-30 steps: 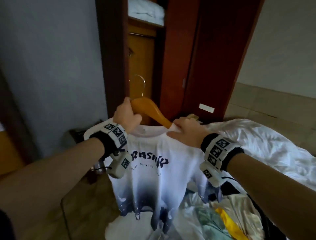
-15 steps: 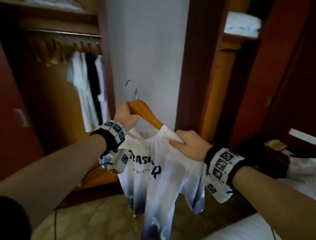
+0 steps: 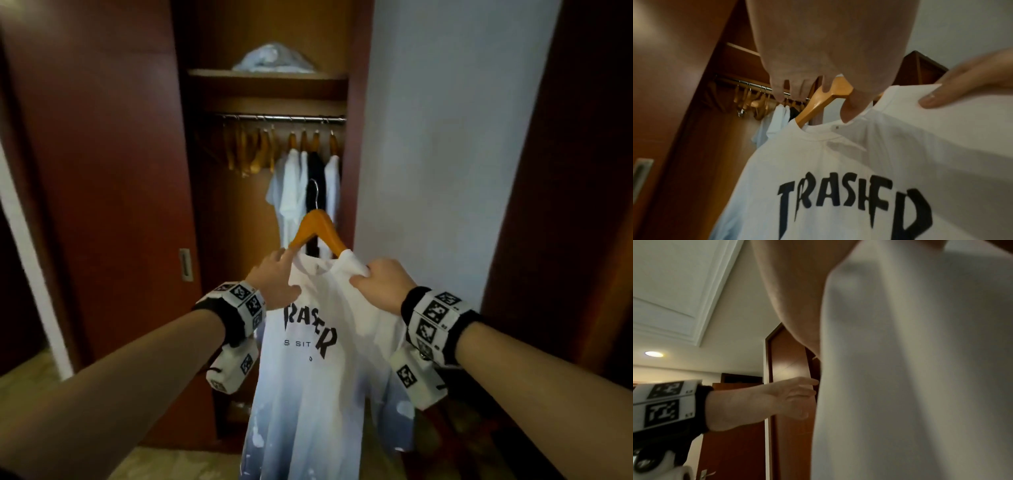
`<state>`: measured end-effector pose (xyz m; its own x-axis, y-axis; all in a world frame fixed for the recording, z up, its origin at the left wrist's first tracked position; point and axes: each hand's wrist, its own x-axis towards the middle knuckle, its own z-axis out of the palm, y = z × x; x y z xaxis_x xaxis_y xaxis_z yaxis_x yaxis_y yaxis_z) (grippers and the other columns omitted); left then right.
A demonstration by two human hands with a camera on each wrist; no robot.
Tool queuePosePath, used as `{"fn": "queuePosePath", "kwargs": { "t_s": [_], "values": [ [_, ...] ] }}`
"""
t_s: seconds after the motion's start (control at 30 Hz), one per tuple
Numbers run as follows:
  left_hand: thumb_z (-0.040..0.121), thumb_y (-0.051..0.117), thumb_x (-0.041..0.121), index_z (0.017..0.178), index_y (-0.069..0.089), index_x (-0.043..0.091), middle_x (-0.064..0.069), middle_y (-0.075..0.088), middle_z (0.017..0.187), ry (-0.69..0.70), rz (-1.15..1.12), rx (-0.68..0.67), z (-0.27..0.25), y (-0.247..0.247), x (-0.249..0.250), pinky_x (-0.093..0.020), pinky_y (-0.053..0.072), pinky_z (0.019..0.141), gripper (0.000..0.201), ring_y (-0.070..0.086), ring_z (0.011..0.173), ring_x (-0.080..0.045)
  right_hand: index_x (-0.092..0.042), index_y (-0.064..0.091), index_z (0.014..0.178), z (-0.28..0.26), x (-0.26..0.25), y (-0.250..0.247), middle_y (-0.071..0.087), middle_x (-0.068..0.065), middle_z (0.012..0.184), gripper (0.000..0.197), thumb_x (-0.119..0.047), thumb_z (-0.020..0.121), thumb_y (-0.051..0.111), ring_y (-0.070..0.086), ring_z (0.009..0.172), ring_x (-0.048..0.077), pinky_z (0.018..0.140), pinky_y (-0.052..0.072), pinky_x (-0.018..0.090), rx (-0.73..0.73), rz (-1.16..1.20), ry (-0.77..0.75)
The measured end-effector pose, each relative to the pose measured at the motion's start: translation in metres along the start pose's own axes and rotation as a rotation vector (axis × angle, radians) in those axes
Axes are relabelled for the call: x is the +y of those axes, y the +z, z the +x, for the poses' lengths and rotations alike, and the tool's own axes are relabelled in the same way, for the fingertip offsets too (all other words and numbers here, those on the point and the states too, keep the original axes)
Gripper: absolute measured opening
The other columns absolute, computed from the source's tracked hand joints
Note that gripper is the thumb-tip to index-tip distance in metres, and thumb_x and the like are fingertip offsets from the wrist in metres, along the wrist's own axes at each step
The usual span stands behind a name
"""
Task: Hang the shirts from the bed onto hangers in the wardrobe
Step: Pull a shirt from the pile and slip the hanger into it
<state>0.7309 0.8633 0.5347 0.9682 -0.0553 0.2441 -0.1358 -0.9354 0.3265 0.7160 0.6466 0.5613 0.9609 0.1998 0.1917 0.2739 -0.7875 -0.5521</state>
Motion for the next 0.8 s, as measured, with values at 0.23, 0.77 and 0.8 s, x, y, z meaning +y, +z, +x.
{"fn": "queuePosePath", "kwargs": {
  "t_s": [0.23,0.77,0.8],
  "values": [
    [0.092,0.06,0.03,0.154,0.015,0.028,-0.004,0.025,0.16,-0.085,0.185,-0.014,0.122,-0.055,-0.064,-0.054,0.03,0.115,0.077,0.027,0.146,-0.027,-0.008,0.055,0.091,0.166,-0.052,0.011,0.059,0.009,0.093,0.024,-0.031,0.097,0.05,0.058,0.082,0.028,0.071,0.046,0.031,0.007,0.013,-0.032],
    [0.091,0.059,0.038,0.153,0.017,0.029,-0.004,0.029,0.157,-0.064,0.228,0.013,0.378,-0.068,-0.211,-0.052,0.027,0.116,0.075,0.028,0.144,-0.027,-0.009,0.043,0.143,0.479,-0.126,0.079,0.05,0.019,0.141,0.056,-0.046,0.103,0.03,0.056,0.119,0.037,0.093,0.044,0.039,0.153,0.0,0.141],
    [0.092,0.059,0.037,0.154,0.017,0.028,-0.005,0.028,0.158,-0.044,0.232,0.014,0.393,-0.068,-0.221,-0.051,0.026,0.116,0.075,0.027,0.145,-0.027,-0.015,0.034,0.15,0.494,-0.129,0.081,0.043,0.017,0.149,0.054,-0.044,0.104,0.03,0.055,0.121,0.037,0.094,0.044,0.038,0.176,0.004,0.134]
  ]
}}
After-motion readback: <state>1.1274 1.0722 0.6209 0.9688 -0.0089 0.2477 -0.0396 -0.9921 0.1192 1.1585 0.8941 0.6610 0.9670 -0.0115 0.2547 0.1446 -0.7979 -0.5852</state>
